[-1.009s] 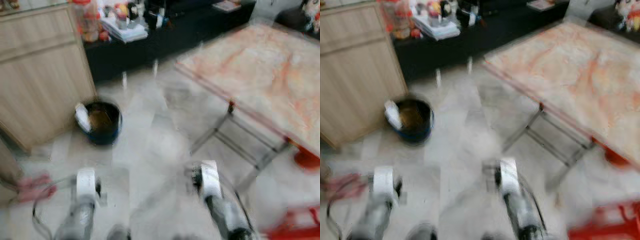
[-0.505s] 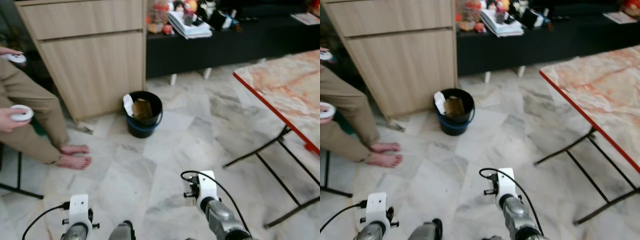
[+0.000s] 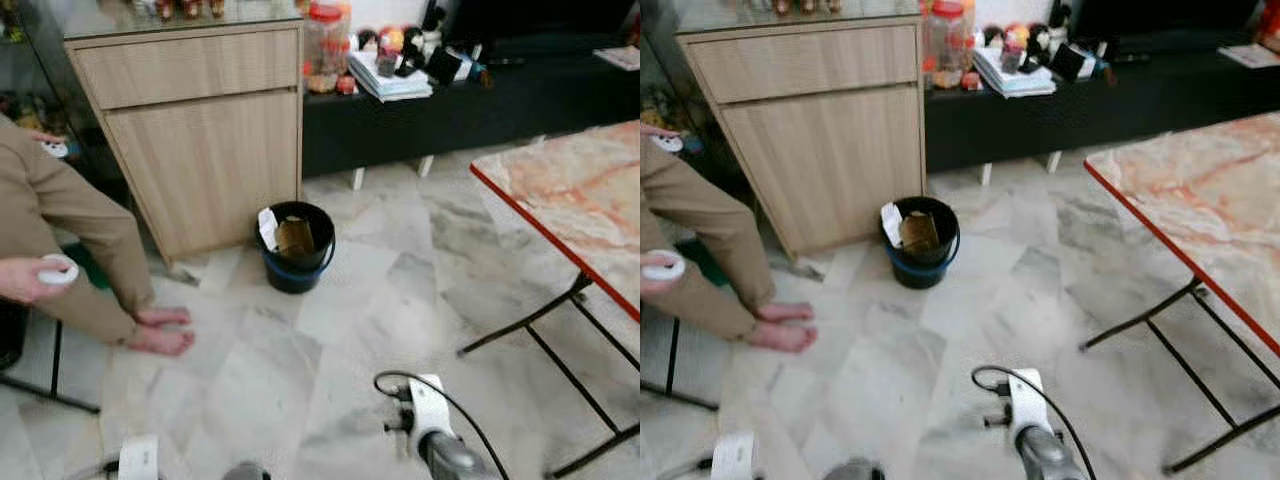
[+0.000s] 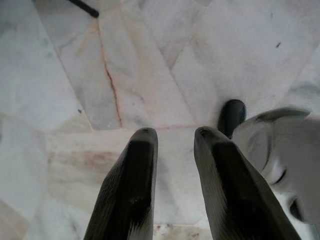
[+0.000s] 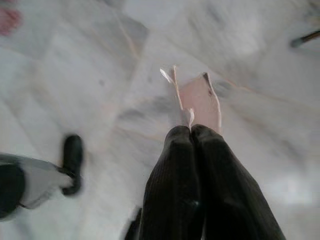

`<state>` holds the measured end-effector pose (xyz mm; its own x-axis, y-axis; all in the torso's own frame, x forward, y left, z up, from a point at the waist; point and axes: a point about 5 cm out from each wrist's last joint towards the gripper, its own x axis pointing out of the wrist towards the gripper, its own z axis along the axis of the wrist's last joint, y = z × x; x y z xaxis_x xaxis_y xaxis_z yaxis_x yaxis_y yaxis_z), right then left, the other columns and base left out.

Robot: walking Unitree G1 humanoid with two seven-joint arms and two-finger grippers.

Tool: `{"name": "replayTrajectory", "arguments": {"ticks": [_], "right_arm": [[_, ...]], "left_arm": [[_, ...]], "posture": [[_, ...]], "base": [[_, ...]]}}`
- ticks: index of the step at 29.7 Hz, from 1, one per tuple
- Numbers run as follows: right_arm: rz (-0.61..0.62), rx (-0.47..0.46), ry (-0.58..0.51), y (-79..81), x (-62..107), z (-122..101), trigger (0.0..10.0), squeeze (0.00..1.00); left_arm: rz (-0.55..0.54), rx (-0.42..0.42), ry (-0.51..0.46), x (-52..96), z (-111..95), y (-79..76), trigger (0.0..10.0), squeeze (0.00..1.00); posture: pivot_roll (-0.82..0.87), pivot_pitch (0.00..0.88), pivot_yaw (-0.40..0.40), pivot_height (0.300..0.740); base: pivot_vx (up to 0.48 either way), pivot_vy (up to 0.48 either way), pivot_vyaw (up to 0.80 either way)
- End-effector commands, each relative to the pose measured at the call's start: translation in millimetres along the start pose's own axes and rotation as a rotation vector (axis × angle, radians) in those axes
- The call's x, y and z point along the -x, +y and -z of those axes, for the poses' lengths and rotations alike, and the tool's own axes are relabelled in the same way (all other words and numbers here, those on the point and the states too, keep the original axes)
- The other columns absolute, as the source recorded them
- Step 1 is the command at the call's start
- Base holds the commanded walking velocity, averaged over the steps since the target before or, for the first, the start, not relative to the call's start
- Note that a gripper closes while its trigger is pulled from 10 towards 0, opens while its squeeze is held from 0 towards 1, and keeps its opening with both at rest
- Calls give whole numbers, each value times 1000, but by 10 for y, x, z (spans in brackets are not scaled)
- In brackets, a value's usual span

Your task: Picking trash to rubbish bin

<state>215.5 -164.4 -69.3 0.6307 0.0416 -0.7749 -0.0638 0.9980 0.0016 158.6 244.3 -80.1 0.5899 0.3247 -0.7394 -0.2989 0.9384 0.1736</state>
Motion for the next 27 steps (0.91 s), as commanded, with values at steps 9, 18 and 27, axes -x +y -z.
{"name": "replayTrajectory", "arguments": {"ticks": [9, 18, 27], "right_arm": [[40, -11, 2, -25, 6, 26, 10000, 0], [21, -8, -7, 40, -8, -20, 10000, 0], [-12, 3, -2, 107, -12, -16, 10000, 0]], "left_arm": [[-16, 11, 20, 18, 68, 20, 10000, 0], [-14, 10, 10, 6, 25, 13, 10000, 0], [-16, 9, -5, -13, -39, 29, 10000, 0]], "posture": [[103, 142, -70, 740], [110, 168, -66, 740], [132, 181, -54, 740]], "base": [[480, 0, 404], [480, 0, 0], [480, 0, 0]]}}
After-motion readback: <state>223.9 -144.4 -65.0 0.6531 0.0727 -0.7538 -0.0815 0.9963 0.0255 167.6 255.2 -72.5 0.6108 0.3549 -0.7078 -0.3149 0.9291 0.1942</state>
